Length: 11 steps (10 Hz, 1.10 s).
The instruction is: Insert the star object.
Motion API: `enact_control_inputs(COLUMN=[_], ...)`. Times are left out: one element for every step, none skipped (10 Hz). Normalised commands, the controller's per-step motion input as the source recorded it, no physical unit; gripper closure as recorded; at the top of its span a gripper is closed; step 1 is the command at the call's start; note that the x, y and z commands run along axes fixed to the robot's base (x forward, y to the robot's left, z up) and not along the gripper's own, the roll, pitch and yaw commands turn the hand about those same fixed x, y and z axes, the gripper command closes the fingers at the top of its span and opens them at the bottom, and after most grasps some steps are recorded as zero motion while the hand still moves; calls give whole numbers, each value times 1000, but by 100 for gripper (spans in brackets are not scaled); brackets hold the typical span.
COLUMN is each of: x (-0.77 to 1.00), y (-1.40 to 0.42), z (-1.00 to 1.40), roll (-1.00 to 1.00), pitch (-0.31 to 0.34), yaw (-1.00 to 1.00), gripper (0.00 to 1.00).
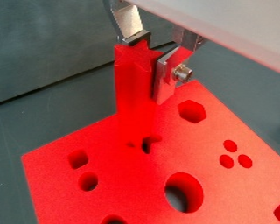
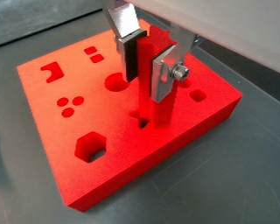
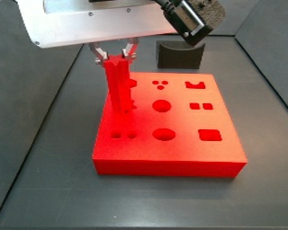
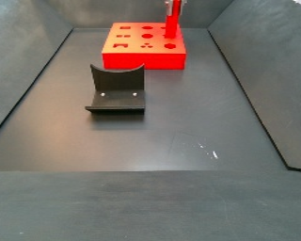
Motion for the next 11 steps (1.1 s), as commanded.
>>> enact_control_inputs(x=[109, 186, 220, 309, 237, 43, 20, -154, -80, 0, 0], y=[0, 103, 180, 63, 60, 9, 0, -20, 0, 0, 0], z=[-260, -214, -211, -194, -266, -311, -340, -180, -71, -6, -20], roll=[89, 100, 90, 93, 133, 157, 201, 26, 0, -29, -39], pitch=[-100, -44, -4, 0, 0, -21, -24, -79, -116, -94, -97], yaw=[11, 0, 54, 166, 189, 186, 214, 0, -180, -403, -506], gripper=[100, 100, 100, 100, 100, 100, 100, 100, 100, 100, 100])
